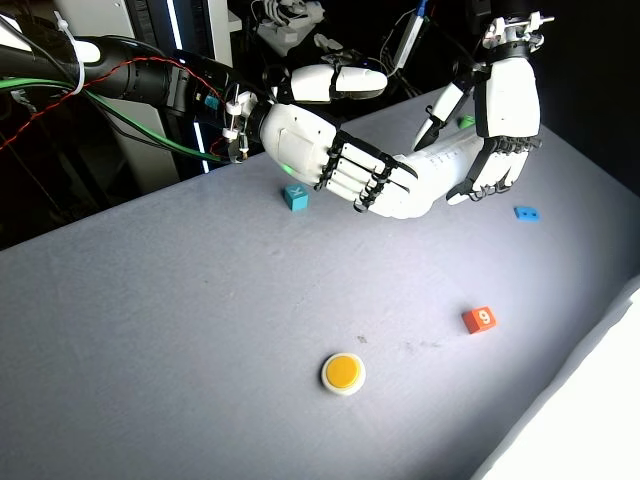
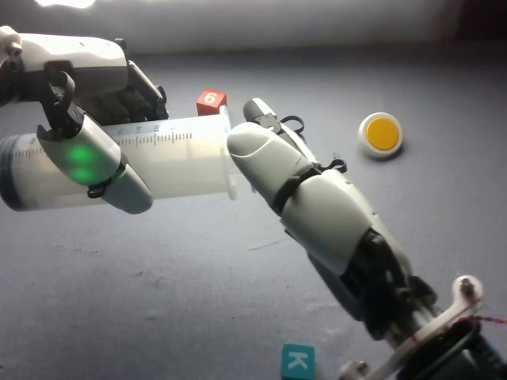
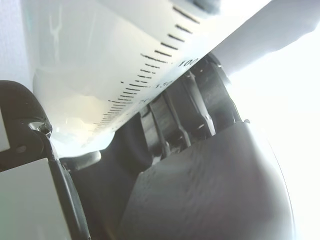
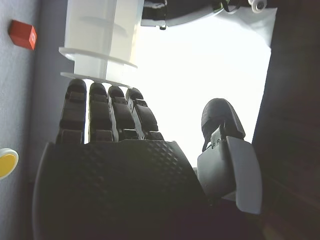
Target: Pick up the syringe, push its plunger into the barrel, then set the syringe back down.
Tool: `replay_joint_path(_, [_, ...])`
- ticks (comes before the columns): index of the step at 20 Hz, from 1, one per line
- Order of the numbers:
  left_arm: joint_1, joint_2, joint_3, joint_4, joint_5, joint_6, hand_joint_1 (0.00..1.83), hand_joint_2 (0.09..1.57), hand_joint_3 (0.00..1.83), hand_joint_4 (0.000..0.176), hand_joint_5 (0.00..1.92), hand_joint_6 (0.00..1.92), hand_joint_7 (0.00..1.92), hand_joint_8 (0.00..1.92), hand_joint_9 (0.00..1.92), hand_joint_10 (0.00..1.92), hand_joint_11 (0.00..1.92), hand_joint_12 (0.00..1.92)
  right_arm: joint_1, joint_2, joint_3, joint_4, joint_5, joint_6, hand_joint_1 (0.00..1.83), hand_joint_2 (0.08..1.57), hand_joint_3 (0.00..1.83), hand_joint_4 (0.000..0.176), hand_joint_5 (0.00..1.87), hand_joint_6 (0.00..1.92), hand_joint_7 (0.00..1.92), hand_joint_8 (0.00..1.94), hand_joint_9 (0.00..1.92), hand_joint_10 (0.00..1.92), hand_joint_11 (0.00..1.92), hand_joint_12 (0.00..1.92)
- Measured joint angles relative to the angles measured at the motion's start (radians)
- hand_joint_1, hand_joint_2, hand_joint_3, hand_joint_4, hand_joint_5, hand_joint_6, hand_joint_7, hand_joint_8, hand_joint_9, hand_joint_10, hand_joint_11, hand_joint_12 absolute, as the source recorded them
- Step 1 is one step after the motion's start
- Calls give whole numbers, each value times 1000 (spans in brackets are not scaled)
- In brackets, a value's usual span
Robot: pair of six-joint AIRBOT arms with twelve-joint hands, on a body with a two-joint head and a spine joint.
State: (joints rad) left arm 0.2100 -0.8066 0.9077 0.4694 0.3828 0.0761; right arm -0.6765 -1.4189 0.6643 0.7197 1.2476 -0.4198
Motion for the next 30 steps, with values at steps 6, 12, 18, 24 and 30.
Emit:
replay_joint_path(6, [0, -14, -5, -30, -70, -44, 1367, 1124, 0, 0, 866, 1247, 1054, 758, 861, 1227, 542, 1322, -25, 214, -69, -86, -53, 40, 0, 1180, 0, 0, 0, 0, 0, 0, 0, 0, 0, 0])
replay_joint_path(12, [-6, -14, -10, -49, -117, -64, 1367, 1128, 1, 0, 848, 1236, 1043, 795, 862, 1249, 542, 1356, -31, 382, -117, -117, -96, 76, 0, 1181, 0, 0, 0, 0, 0, 0, 0, 0, 0, 0])
replay_joint_path(18, [-8, -14, 0, -43, -127, -66, 1366, 1130, 0, 0, 854, 1250, 1034, 791, 859, 1250, 529, 1379, -87, 494, -118, -138, -24, 82, 0, 1181, 0, 0, 0, 0, 0, 0, 0, 0, 0, 0])
replay_joint_path(24, [9, -14, 25, 49, -192, -67, 1364, 1136, 0, 0, 849, 1244, 1009, 848, 845, 1274, 547, 1391, -253, 591, -87, -326, -21, 2, 0, 1167, 0, 0, 0, 0, 0, 0, 0, 0, 0, 0])
replay_joint_path(30, [72, -13, 79, 261, -364, -66, 1361, 1140, 2, 0, 864, 1267, 1006, 839, 807, 1293, 491, 1412, -339, 616, -63, -440, 27, -123, 0, 1167, 0, 0, 0, 0, 0, 0, 0, 0, 0, 0])
